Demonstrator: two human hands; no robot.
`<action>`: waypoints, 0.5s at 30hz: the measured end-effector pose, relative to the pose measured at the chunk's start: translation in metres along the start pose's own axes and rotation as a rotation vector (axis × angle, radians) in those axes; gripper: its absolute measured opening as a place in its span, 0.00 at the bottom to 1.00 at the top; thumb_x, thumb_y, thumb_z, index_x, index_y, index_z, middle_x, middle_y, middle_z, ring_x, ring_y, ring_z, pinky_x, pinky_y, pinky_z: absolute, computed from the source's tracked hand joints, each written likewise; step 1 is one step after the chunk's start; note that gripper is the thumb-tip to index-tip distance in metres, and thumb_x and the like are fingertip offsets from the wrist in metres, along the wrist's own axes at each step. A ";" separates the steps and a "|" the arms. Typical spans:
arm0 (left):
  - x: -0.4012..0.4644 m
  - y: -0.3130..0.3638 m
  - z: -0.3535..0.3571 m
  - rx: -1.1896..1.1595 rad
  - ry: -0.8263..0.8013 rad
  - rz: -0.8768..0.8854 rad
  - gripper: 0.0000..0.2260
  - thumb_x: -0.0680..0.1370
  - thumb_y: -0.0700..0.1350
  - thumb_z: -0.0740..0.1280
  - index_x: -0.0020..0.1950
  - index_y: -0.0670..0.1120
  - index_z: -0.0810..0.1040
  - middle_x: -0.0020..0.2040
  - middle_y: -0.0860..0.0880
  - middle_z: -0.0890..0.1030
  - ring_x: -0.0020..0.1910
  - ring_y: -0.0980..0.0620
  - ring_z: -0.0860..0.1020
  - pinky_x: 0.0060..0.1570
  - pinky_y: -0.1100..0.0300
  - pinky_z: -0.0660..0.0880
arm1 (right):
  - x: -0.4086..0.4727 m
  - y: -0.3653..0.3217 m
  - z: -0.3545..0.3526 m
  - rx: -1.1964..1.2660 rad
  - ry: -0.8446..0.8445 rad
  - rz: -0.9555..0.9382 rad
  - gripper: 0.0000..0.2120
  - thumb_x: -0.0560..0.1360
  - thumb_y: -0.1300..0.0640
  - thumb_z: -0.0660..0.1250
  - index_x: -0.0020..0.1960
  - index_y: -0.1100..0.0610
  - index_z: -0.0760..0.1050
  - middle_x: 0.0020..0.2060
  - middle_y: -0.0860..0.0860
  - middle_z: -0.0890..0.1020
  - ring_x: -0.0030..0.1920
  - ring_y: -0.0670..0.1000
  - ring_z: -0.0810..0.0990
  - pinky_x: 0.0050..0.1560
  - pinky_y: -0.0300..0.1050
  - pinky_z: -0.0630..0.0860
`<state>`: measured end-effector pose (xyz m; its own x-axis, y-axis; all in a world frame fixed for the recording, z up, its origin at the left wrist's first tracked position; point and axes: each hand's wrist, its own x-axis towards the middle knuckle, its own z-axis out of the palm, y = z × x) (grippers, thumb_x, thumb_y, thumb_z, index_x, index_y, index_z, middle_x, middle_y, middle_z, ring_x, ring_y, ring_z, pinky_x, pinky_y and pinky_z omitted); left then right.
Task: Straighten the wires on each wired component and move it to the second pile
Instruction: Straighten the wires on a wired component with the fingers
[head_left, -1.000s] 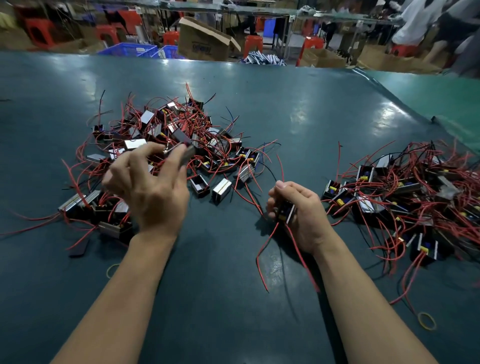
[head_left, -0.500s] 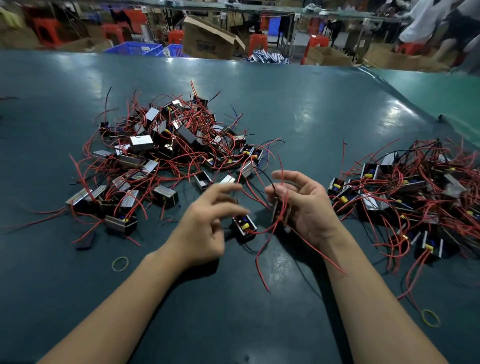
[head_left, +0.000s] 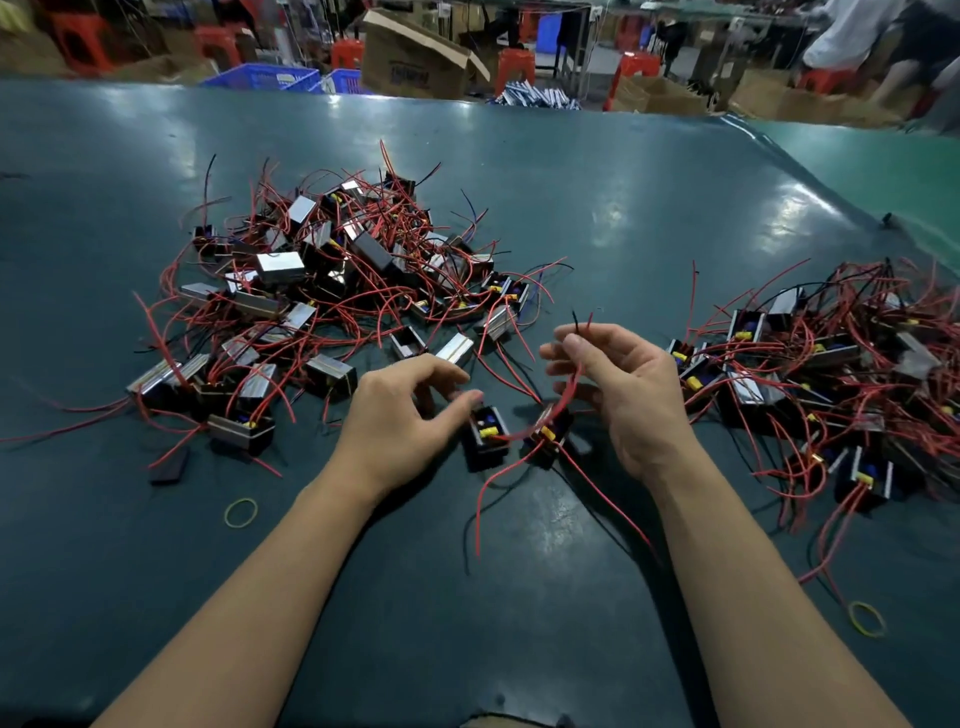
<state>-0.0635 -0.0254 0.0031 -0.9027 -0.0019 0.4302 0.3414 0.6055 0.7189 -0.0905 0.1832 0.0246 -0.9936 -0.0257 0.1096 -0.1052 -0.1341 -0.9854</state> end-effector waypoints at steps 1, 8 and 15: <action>0.001 -0.001 0.000 -0.021 -0.003 -0.008 0.04 0.73 0.42 0.75 0.45 0.49 0.83 0.39 0.56 0.82 0.35 0.59 0.77 0.36 0.69 0.71 | 0.000 0.000 0.000 -0.030 0.023 -0.018 0.04 0.75 0.61 0.70 0.47 0.55 0.83 0.39 0.50 0.85 0.39 0.48 0.81 0.40 0.41 0.78; 0.001 -0.003 0.003 -0.092 -0.126 -0.012 0.01 0.74 0.44 0.74 0.43 0.50 0.85 0.41 0.54 0.81 0.37 0.51 0.77 0.40 0.58 0.76 | 0.003 0.002 -0.001 -0.050 0.057 0.003 0.07 0.75 0.64 0.71 0.48 0.53 0.83 0.34 0.49 0.78 0.25 0.45 0.70 0.23 0.35 0.65; 0.005 -0.004 -0.001 -0.027 0.230 -0.018 0.01 0.74 0.41 0.74 0.45 0.45 0.85 0.41 0.52 0.80 0.39 0.56 0.77 0.41 0.69 0.72 | 0.007 0.006 -0.001 -0.010 0.088 0.084 0.02 0.75 0.61 0.71 0.46 0.56 0.82 0.31 0.48 0.80 0.24 0.47 0.73 0.23 0.36 0.69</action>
<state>-0.0693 -0.0285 0.0027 -0.8264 -0.1963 0.5278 0.3352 0.5818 0.7411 -0.0979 0.1828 0.0198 -0.9986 0.0507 0.0151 -0.0213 -0.1251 -0.9919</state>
